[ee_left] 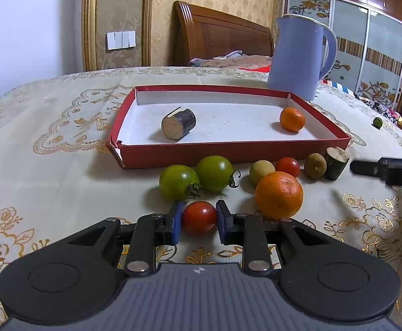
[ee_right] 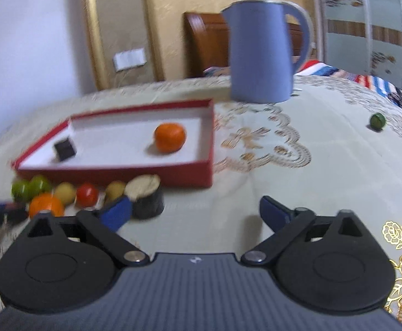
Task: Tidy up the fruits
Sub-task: 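Grasp a dark cut cylinder with the right tool while the left tool holds the tomato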
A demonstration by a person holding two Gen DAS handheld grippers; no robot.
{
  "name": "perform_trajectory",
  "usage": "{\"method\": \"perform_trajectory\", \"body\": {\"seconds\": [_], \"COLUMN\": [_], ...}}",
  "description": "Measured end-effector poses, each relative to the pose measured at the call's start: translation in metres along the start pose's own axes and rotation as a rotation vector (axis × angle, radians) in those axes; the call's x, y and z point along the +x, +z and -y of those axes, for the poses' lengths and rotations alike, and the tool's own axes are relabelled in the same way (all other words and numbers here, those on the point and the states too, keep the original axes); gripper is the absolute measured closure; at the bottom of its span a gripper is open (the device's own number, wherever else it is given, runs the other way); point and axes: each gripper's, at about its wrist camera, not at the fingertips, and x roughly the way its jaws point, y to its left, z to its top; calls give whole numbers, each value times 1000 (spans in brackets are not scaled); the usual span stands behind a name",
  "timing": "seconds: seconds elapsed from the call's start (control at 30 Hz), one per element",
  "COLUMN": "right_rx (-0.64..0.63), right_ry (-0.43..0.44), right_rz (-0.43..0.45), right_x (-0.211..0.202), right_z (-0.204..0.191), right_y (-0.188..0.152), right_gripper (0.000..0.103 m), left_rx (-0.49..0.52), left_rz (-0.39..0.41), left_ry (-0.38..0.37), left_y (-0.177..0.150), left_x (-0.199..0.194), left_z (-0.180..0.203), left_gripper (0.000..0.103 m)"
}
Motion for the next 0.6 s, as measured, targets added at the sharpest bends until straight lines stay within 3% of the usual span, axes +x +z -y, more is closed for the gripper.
{"method": "perform_trajectory", "body": {"seconds": [0.13, 0.37, 0.6], "right_rx": [-64, -80, -54], "right_ry": [8, 13, 11], "right_rz": [2, -49, -88], "right_x": [0, 14, 27], "right_z": [-11, -19, -21], "right_y": [1, 6, 12], "right_gripper": [10, 26, 26], "left_rx": [2, 3, 3], "left_rz": [1, 1, 1], "left_ry": [0, -1, 0], "left_y": [0, -1, 0], "left_x": [0, -1, -1], "left_z": [0, -1, -2], "left_gripper": [78, 78, 78]}}
